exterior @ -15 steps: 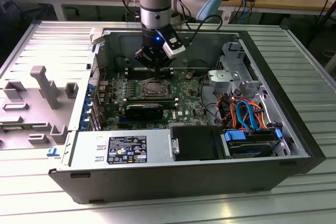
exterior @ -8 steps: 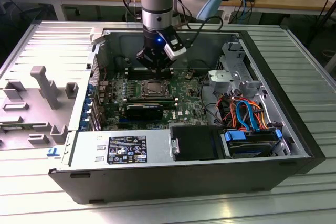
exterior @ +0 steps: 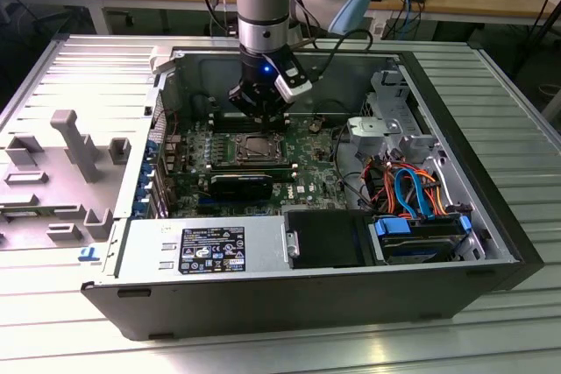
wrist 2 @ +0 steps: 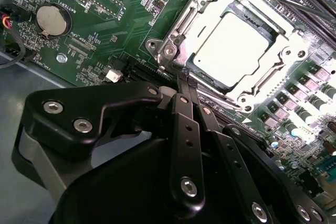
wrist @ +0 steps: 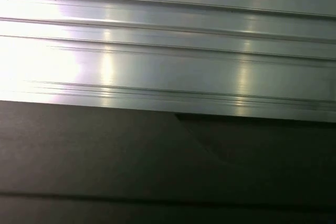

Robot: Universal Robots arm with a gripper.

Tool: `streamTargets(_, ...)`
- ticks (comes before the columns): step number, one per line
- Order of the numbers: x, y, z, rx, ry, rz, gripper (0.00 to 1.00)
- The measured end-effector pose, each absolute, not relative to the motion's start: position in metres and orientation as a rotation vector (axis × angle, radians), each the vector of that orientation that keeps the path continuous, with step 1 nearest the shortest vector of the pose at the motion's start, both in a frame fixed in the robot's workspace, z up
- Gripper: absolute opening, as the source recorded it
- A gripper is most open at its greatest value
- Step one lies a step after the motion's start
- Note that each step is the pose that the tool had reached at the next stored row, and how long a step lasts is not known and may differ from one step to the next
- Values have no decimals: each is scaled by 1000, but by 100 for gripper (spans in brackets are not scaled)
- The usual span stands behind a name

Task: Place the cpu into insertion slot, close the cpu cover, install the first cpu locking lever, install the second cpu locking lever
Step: 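Install the first cpu locking lever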

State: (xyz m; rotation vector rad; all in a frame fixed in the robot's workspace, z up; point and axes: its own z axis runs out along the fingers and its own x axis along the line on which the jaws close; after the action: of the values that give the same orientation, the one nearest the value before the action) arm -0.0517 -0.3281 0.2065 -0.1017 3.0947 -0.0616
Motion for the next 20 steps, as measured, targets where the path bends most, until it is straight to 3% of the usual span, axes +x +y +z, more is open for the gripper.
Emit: streamTargets(20, -50, -333, 206, -102, 3095, -61, 11)
